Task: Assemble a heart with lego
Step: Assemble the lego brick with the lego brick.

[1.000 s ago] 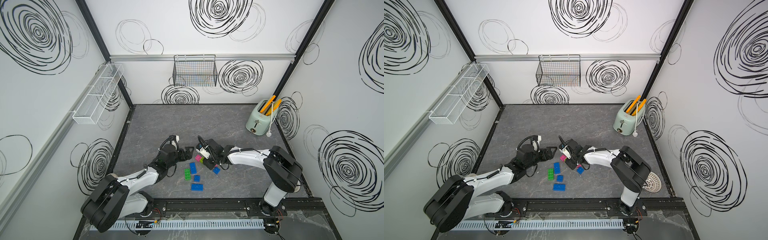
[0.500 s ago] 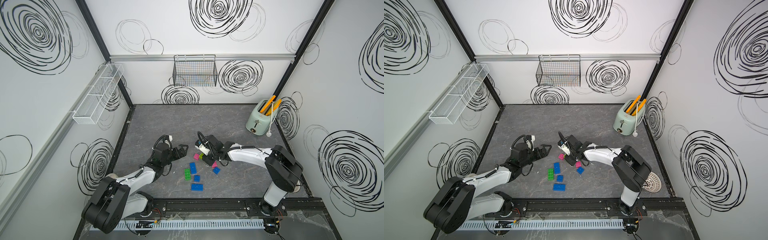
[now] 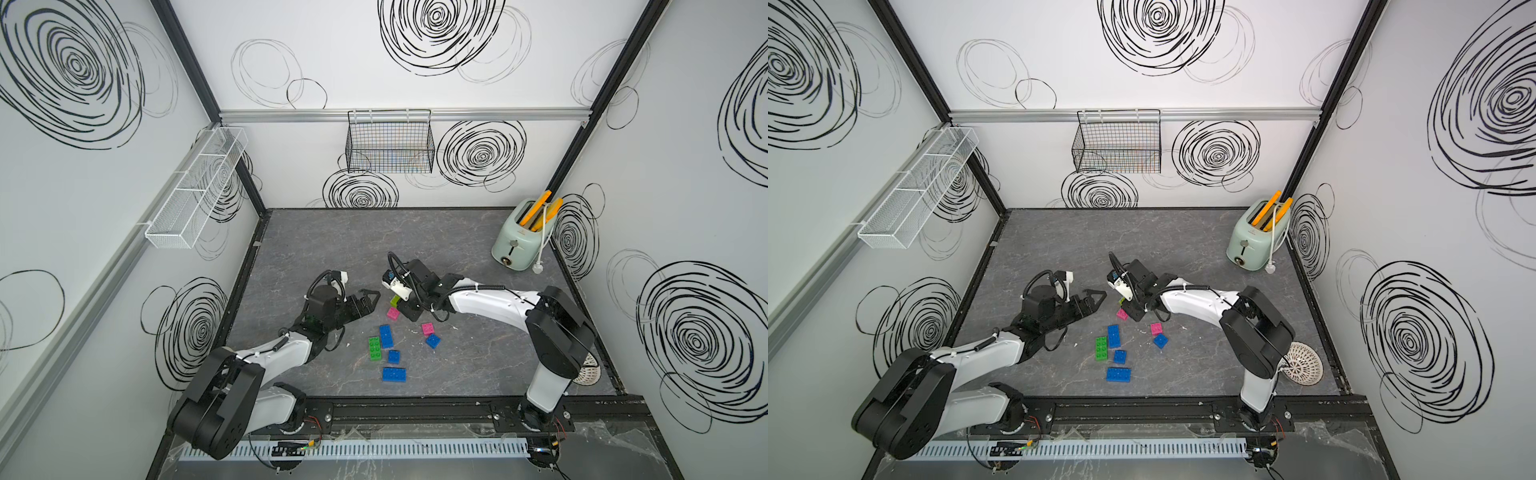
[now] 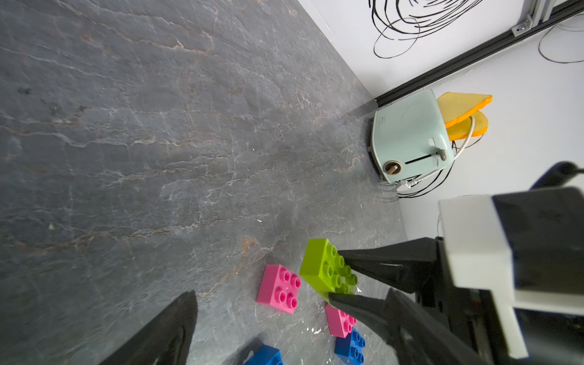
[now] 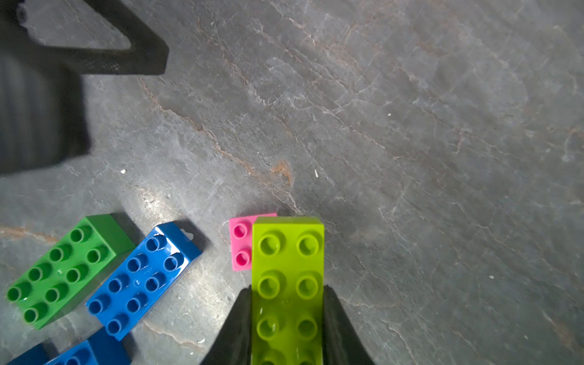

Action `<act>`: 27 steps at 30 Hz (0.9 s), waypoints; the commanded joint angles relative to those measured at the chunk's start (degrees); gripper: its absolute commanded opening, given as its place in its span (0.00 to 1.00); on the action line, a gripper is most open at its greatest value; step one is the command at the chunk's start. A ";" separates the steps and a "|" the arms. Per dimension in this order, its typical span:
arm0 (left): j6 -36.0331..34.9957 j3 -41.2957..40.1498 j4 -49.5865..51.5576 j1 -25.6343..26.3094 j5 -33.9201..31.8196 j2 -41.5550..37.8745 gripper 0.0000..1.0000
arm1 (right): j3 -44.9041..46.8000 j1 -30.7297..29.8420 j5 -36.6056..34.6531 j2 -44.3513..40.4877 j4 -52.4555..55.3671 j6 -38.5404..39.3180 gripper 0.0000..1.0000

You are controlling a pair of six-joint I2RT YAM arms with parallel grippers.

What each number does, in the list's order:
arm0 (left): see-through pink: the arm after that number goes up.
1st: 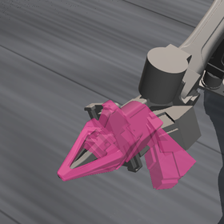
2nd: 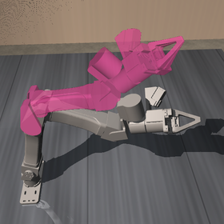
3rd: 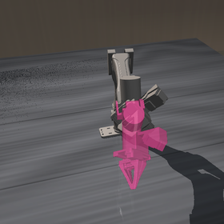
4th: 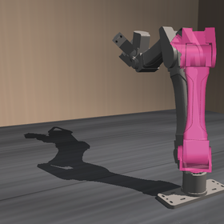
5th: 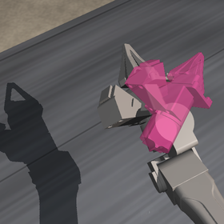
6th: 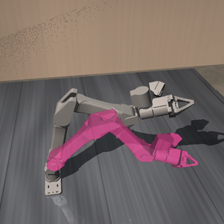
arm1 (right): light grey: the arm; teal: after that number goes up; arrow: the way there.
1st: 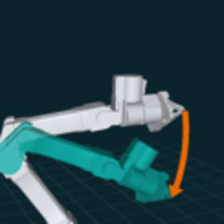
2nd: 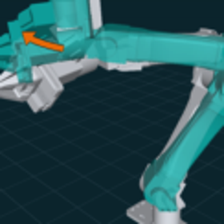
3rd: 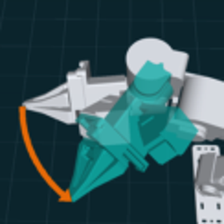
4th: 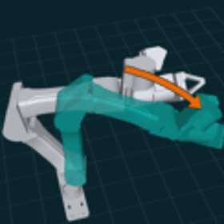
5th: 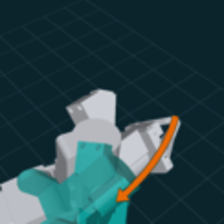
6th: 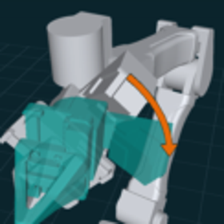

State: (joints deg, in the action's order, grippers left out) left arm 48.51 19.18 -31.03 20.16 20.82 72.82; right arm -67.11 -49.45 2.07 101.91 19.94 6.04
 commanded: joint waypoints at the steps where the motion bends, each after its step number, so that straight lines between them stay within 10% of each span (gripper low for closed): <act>1: 1.56 -0.15 -4.74 -0.49 2.35 1.09 0.97 | -2.04 -0.58 1.11 1.30 2.27 2.72 0.22; 27: 3.08 -0.14 -7.51 -0.36 5.87 6.09 0.98 | -8.17 -2.74 1.37 7.80 7.26 4.85 0.22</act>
State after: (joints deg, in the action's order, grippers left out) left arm 50.63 19.09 -34.57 20.08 25.91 78.28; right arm -73.95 -51.57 3.40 108.57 23.55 9.87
